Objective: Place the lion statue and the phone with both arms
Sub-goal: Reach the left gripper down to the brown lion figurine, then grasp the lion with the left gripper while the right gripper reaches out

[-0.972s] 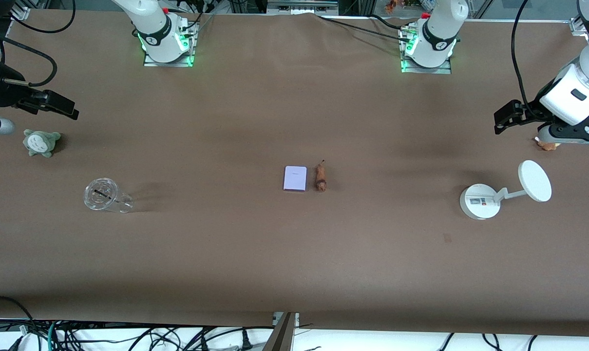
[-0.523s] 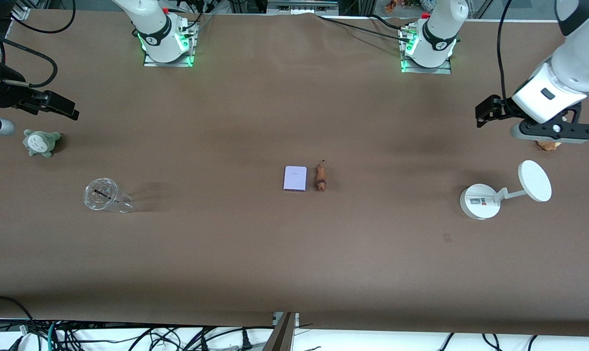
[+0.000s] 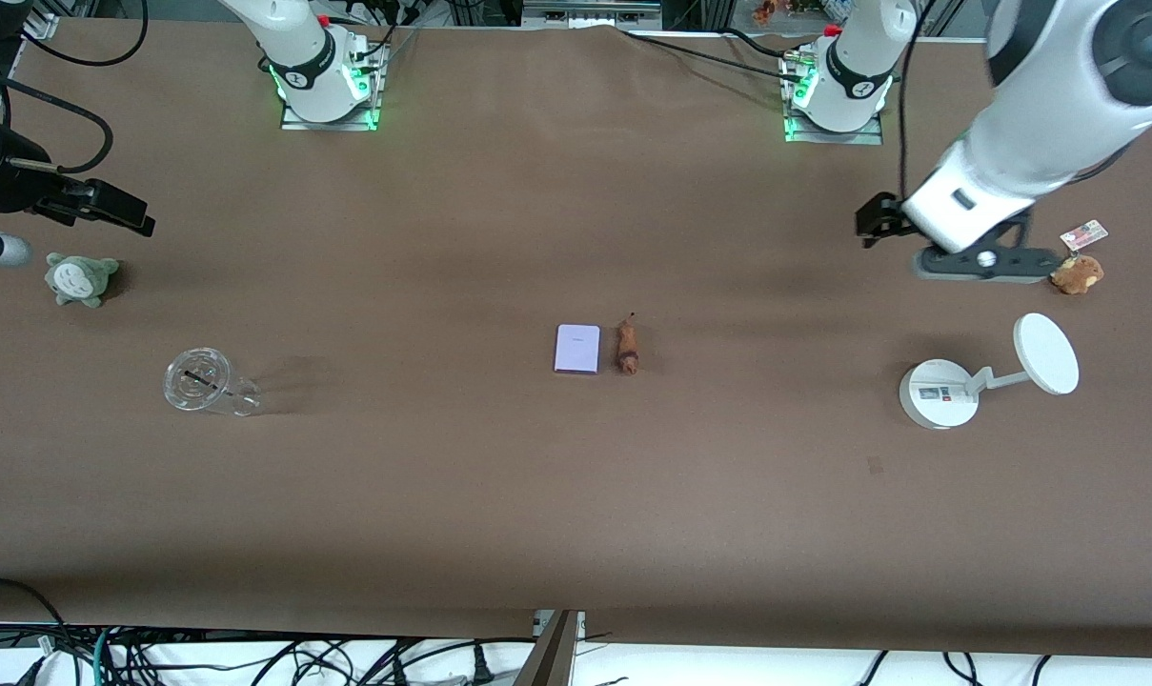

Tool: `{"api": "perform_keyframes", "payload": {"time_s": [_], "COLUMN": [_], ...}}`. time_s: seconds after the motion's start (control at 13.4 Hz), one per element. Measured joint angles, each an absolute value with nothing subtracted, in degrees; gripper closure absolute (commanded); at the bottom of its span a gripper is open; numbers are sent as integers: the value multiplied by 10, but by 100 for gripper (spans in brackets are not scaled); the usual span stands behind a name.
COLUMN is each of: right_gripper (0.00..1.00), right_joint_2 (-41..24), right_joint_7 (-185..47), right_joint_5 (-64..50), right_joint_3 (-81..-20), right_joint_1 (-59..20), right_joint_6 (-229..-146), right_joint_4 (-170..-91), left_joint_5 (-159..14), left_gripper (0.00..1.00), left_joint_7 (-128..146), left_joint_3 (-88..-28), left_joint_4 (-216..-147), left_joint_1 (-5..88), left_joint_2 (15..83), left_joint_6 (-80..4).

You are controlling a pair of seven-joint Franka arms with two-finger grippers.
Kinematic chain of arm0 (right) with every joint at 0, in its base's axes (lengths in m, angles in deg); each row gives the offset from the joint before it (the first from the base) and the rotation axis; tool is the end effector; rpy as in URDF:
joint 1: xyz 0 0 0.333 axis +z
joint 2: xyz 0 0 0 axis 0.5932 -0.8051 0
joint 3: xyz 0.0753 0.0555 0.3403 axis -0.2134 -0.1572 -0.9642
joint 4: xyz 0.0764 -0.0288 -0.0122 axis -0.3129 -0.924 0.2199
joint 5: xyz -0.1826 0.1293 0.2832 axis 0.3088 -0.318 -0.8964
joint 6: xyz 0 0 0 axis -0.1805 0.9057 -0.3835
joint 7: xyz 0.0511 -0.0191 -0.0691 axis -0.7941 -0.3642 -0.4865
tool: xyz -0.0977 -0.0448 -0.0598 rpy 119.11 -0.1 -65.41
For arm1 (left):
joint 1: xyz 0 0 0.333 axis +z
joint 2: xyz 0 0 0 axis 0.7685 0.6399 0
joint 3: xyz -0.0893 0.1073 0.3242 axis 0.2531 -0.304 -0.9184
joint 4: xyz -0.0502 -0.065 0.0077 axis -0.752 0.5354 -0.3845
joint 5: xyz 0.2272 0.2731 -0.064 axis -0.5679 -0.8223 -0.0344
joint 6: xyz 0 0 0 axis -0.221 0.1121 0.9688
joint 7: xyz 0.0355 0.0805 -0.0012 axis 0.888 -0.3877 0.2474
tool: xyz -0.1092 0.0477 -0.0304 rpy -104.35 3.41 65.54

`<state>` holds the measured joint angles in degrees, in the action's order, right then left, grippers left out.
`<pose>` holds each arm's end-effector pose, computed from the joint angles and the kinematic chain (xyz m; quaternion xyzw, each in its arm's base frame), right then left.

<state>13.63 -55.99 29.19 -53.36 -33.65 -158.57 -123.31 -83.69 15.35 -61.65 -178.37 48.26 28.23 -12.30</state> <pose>0.5217 0.0028 0.6144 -0.9958 0.0701 0.0584 0.0035 0.5179 -0.1450 0.5551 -0.9955 0.0376 0.0819 0.0290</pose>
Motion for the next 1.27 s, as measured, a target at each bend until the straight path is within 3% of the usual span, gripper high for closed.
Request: {"api": "perform_keyframes", "payload": {"time_s": [0.22,0.82,1.27], "right_gripper": [0,0,0], "right_joint_2": [130,98,82], "right_joint_7": [-560,-559,-556], "right_joint_5": [292,292,292], "right_joint_3": [-534,-535,-535], "right_joint_1": [-337,-337,-337], "right_joint_6": [-1590,-1619,-1620], "right_joint_4": [-1233,-1233,-1232], "left_joint_5": [-837,-837,-953], "left_gripper": [0,0,0], "left_joint_7": [178,262,428], "left_joint_3": [-583,-578,-580], "left_joint_4": [-1782,-1778,-1777], "left_joint_1": [471,362,310], "left_joint_2": [350,501,607], "left_joint_6": [-190,-389,-541]}}
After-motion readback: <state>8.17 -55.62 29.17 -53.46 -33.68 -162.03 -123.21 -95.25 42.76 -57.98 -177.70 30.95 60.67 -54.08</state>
